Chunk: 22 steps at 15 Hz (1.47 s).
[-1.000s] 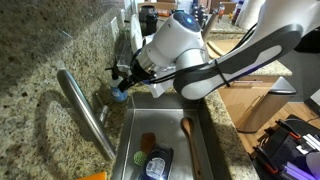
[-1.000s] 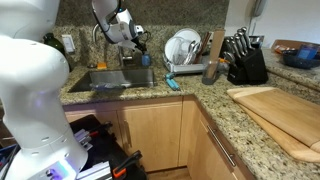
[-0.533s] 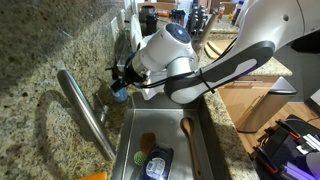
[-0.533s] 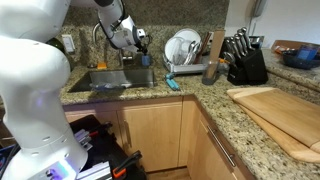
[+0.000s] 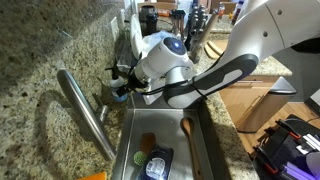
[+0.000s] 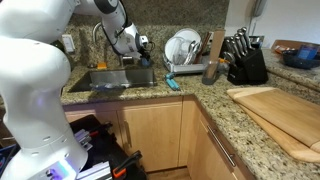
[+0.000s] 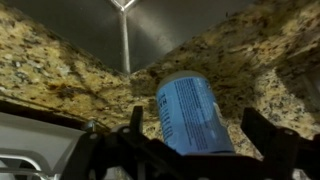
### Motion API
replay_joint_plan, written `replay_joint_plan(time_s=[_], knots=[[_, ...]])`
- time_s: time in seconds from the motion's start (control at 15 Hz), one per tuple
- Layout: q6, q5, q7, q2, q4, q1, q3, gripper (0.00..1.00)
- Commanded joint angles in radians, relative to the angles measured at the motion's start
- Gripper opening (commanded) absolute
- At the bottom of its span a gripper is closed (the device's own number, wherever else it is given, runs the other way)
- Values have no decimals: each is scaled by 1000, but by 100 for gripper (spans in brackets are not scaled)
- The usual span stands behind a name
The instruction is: Pick up the soap bottle and place it on the kitchen counter
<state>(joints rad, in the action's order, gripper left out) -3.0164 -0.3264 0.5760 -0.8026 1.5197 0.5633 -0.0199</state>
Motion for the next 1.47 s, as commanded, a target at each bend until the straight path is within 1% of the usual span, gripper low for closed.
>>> replay_joint_plan(time_s=[0.0, 0.2, 0.27, 0.4, 0.53, 0.67, 0.73, 0.93, 1.0, 1.07, 1.33, 1.4], knots=[[-49, 141, -123, -53, -56, -8, -26, 100], [-110, 223, -212, -100, -112, -19, -57, 100], [-73, 245, -198, -50, -53, 17, -13, 100], [-78, 270, -215, -62, -64, 21, -14, 100], [-78, 273, -214, -62, -64, 23, -12, 100], [-87, 238, -281, -70, -78, 27, -3, 100], [-89, 216, -330, -88, -104, 21, -3, 100], [-110, 190, -437, -126, -139, 10, -1, 100], [-125, 194, -446, -139, -153, 15, 13, 100], [-91, 229, -423, -98, -109, 18, -2, 100], [-93, 233, -427, -105, -115, 20, 0, 100], [-115, 222, -452, -130, -138, 6, -15, 100]])
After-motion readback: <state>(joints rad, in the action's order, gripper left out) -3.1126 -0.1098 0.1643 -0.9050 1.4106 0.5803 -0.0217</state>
